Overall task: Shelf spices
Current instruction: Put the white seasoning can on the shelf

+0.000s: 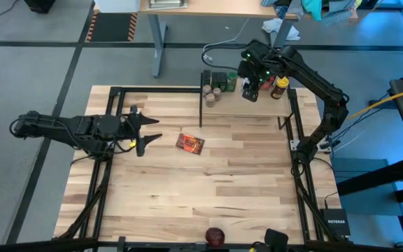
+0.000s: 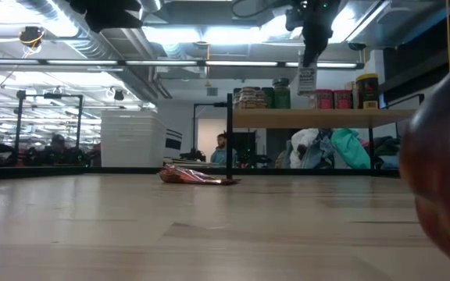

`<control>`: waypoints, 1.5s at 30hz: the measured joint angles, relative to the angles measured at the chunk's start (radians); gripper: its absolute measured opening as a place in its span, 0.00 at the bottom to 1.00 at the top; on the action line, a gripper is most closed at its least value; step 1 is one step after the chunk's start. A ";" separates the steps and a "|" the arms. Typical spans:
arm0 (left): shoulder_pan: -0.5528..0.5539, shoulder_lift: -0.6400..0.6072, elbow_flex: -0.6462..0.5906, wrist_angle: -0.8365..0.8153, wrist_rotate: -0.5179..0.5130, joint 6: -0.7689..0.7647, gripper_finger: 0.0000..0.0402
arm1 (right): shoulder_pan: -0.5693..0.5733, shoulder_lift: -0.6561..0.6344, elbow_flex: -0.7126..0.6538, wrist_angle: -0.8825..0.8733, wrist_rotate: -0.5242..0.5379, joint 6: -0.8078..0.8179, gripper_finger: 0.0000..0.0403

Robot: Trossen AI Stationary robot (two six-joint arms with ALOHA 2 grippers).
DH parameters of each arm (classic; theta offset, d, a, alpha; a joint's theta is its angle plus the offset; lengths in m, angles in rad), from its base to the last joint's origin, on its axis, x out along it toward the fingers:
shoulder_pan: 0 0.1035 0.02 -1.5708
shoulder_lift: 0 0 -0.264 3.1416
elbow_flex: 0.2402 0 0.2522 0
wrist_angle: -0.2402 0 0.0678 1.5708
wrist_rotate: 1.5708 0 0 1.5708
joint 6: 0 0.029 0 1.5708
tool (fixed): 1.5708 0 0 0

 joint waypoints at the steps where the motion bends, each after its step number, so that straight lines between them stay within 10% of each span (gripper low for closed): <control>1: 0.000 0.001 0.000 0.000 0.003 -0.012 0.64 | 0.000 0.000 0.000 0.001 0.001 0.000 0.51; 45: -0.001 0.105 0.000 -0.011 0.005 -0.105 0.64 | -0.143 0.163 0.009 0.074 -0.095 -0.324 0.52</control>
